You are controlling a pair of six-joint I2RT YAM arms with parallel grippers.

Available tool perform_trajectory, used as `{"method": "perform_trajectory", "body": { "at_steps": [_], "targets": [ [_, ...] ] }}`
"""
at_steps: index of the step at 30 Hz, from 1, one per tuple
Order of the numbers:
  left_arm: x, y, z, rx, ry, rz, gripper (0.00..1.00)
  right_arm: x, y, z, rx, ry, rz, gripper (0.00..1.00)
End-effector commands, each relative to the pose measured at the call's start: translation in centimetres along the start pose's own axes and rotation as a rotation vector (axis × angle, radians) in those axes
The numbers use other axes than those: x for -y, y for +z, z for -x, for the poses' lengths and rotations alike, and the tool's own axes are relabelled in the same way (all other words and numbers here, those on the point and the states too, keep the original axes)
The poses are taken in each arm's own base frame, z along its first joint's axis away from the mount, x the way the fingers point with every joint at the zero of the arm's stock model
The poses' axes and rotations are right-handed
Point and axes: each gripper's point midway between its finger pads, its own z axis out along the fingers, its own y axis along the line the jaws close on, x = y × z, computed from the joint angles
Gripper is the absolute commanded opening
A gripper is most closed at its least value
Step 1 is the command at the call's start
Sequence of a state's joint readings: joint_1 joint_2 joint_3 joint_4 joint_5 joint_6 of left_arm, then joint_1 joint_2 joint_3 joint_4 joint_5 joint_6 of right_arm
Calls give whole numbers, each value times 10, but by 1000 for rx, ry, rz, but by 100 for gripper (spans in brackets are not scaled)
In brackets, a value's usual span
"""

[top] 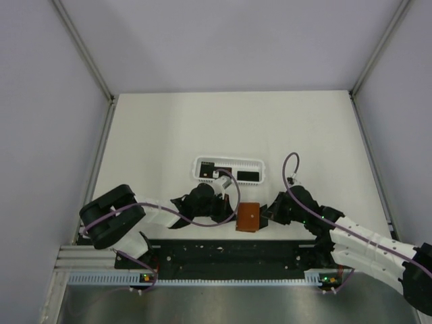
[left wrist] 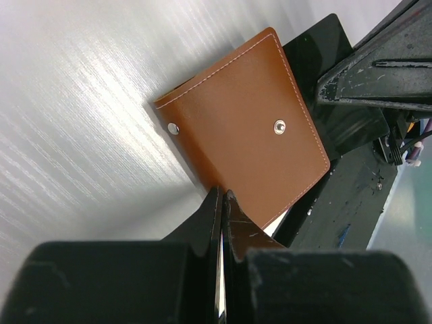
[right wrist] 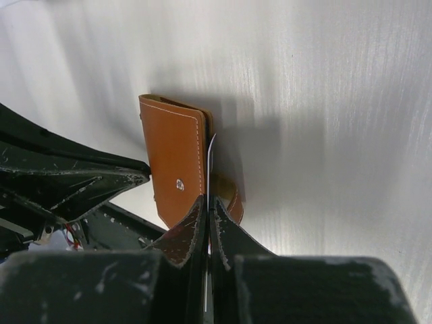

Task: Put the credit cards into the card holder
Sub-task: Open the card holder at the center of the board.

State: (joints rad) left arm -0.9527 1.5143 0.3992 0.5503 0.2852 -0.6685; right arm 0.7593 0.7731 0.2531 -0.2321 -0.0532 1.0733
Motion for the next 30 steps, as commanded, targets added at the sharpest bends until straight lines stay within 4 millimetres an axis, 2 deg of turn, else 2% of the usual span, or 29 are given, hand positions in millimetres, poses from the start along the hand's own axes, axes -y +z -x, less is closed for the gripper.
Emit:
{"method": "perform_trajectory", "body": {
  "at_steps": [1, 13, 23, 30],
  "targets": [
    [10, 1, 5, 30, 10, -46, 0, -24, -2, 5, 23, -28, 115, 0],
    [5, 5, 3, 16, -2, -25, 0, -40, -19, 19, 106, -75, 195, 0],
    [7, 8, 5, 14, -1, -31, 0, -42, -18, 17, 86, -97, 195, 0],
    [7, 8, 5, 12, -3, -30, 0, -64, -18, 13, 67, -134, 315, 0]
  ]
}}
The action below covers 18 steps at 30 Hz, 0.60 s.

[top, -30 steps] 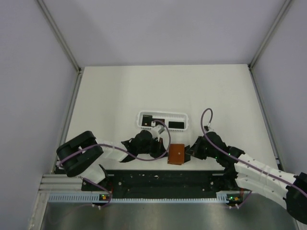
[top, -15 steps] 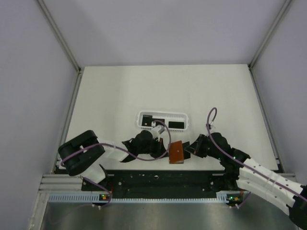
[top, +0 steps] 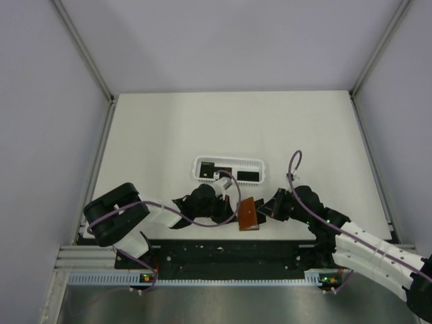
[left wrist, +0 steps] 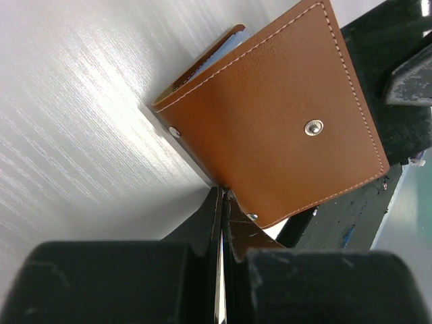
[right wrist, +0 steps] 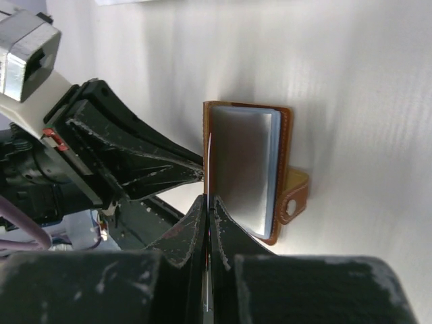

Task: Put the credit cards into the card holder
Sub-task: Open the card holder at the center of the board.

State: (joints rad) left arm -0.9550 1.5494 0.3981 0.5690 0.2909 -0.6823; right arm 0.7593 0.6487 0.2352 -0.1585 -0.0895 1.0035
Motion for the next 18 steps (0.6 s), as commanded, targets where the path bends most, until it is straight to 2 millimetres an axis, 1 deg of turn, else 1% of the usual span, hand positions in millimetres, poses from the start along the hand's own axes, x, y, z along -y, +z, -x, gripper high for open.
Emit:
{"method": "perform_trajectory", "body": {
  "at_steps": [1, 5, 13, 18],
  "targets": [
    [11, 4, 11, 30, 14, -37, 0, -41, 2, 7, 11, -56, 186, 0],
    [11, 5, 12, 33, 12, -34, 0, -49, 9, 0, -18, -53, 258, 0],
    [9, 5, 10, 31, 5, -30, 0, -39, 26, -7, -39, -56, 237, 0],
    [9, 7, 9, 25, 4, -35, 0, -39, 36, -11, -56, -69, 233, 0]
  ]
}}
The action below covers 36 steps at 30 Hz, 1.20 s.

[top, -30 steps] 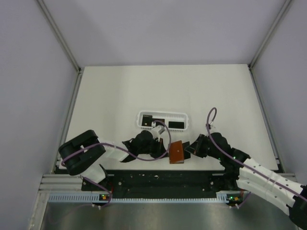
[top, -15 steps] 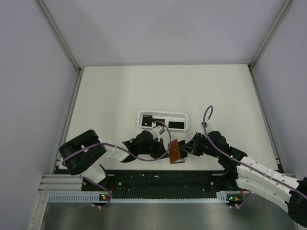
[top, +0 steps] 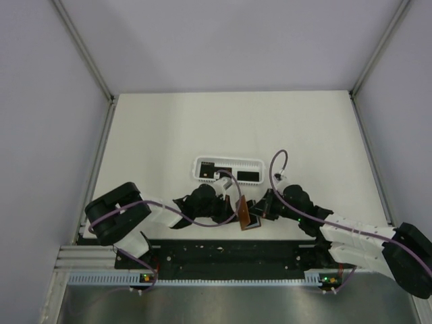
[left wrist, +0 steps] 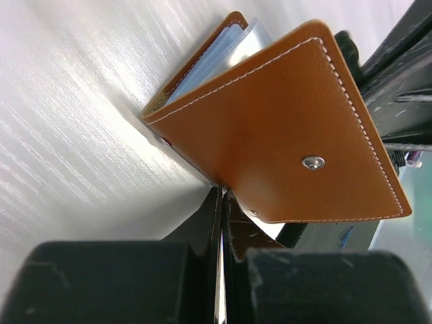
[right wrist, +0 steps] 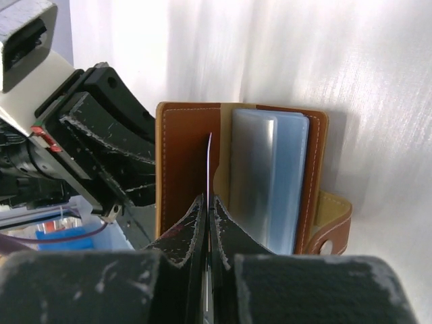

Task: Put the credit cards into the card holder
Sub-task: Open the card holder at the center of the board.

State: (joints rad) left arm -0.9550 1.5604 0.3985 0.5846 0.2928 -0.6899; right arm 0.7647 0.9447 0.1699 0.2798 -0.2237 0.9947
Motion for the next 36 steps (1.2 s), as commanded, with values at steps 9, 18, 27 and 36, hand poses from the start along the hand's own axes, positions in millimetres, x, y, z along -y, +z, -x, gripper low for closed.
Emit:
{"method": "perform_trajectory", "body": {
  "at_steps": [9, 18, 27, 36],
  "targets": [
    [8, 9, 6, 16, 8, -37, 0, -28, 31, -10, -42, -95, 66, 0],
    [-9, -8, 1, 39, -12, 55, 0, 7, 34, -9, -7, -137, -187, 0],
    [2, -62, 40, 179, 33, 167, 0, 18, 31, -9, 1, -204, -297, 0],
    [56, -94, 124, 489, 146, 62, 0, 14, 34, -11, 6, -235, -329, 0]
  ]
}}
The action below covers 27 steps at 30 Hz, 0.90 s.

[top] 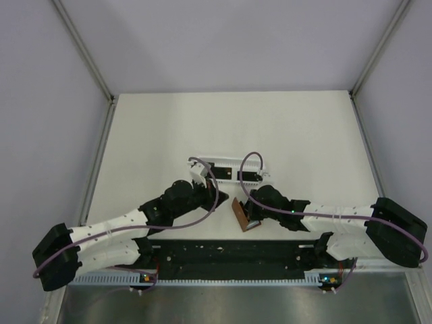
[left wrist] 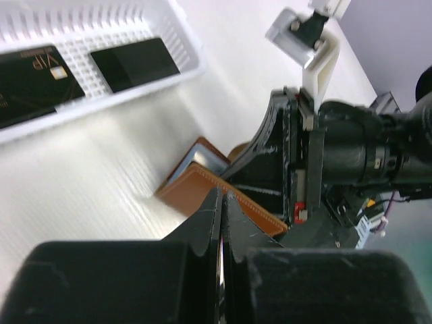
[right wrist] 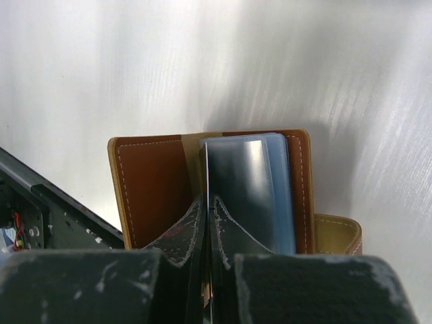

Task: Put the credit cards into the card holder
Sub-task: Open the card holder at the center of the board.

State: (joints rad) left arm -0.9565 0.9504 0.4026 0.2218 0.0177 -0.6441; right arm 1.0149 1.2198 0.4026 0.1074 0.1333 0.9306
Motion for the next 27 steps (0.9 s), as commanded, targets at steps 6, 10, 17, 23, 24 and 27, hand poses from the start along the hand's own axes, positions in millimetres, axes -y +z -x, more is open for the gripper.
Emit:
{"method": "perform_trajectory", "body": {
  "at_steps": [6, 10, 17, 23, 24, 27],
  "targets": [
    [23, 46, 41, 64, 65, -20, 0, 4, 1, -1, 6, -35, -40, 0],
    [35, 65, 36, 14, 61, -72, 0, 5, 1, -3, 2, -37, -43, 0],
    [19, 71, 8, -96, 42, -11, 0, 6, -1, -1, 15, -25, -52, 0],
    [-2, 64, -36, -203, 15, 29, 0, 11, -1, -4, 8, -2, -58, 0],
    [-4, 61, -44, -220, 15, 31, 0, 10, -1, -4, 9, -3, -58, 0],
    [-7, 54, -56, -245, 17, 32, 0, 13, -1, -5, 9, -4, -68, 0]
  ]
}}
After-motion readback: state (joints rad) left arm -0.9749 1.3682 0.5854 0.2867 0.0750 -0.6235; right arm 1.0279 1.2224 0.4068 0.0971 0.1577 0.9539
